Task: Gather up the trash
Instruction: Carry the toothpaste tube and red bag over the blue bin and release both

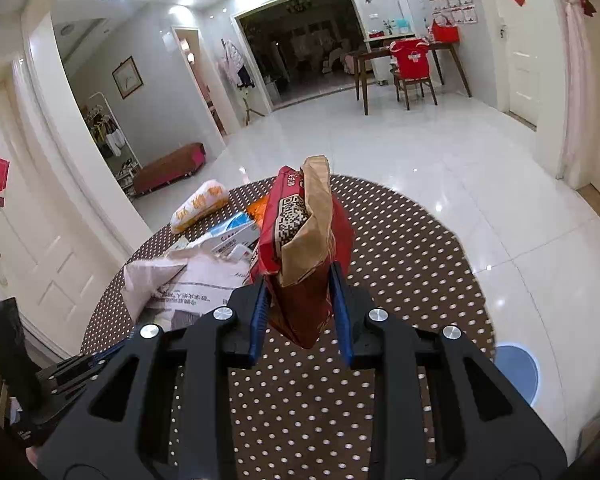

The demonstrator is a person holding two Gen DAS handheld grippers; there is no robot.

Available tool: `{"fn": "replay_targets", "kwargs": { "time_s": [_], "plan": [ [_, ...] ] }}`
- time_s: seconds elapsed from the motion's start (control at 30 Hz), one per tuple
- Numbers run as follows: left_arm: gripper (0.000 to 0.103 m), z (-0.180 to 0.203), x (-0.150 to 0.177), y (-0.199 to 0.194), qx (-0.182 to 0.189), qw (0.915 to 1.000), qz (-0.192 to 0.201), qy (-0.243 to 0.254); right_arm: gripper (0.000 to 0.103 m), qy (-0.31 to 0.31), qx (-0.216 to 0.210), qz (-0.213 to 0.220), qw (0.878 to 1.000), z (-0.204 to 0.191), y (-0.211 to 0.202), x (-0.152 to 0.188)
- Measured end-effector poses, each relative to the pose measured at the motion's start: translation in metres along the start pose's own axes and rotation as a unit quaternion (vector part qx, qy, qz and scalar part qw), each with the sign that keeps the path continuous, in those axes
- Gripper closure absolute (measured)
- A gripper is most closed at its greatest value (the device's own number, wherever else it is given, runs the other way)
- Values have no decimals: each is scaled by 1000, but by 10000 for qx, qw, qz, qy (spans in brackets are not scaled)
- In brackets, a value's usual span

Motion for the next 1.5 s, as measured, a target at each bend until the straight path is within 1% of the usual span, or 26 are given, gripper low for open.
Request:
{"fn": "replay_targets", "kwargs": {
  "time_s": [0.17, 0.4, 0.57, 0.67, 0.97, 1.1, 1.23, 1.27, 1.4, 1.47, 1.5],
  "plan": [
    [95, 26, -6, -25, 32, 9992, 321, 217, 75, 24, 16, 122, 9999, 11, -16, -2],
    [95, 53, -24, -43, 212, 9971, 583, 443, 75, 32, 10, 291, 9996, 24, -40, -5],
    [95, 81, -36, -51, 371, 9948, 714, 618, 75, 33, 27, 461, 9989, 31, -61, -9],
    [95, 104, -44, -54, 495, 9927, 796, 754, 75, 52, 41, 552, 9985, 37, -72, -14],
    [95, 172, -62, -52, 876, 9865, 877, 1068, 75, 173, 185, 931, 9953, 72, -119, -21],
    [95, 219, -66, -44, 1069, 9821, 813, 1320, 75, 289, 358, 1089, 9930, 101, -141, -21],
    [95, 267, -63, -26, 1216, 9779, 661, 1565, 75, 486, 580, 1157, 9904, 137, -159, -16],
    [95, 283, -60, -17, 1258, 9766, 570, 1646, 75, 560, 685, 1149, 9894, 152, -163, -13],
    [95, 326, -47, 13, 1364, 9724, 287, 1872, 75, 878, 962, 1005, 9864, 204, -170, 5],
    [95, 344, -37, 32, 1381, 9704, 118, 1979, 75, 1027, 1077, 912, 9847, 226, -169, 14],
    [95, 356, -31, 45, 1391, 9690, -25, 2043, 75, 1129, 1133, 830, 9836, 241, -166, 20]
  ]
}}
Point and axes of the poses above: each gripper's, at about its wrist camera, not at the fingertips, and y roughly the way its jaws point, z to its right, x to its underside, the point moved 10 cm from there along y, roughly the way its jaws point, and after that the axes turned 14 degrees about -z, right-handed, at the moved point
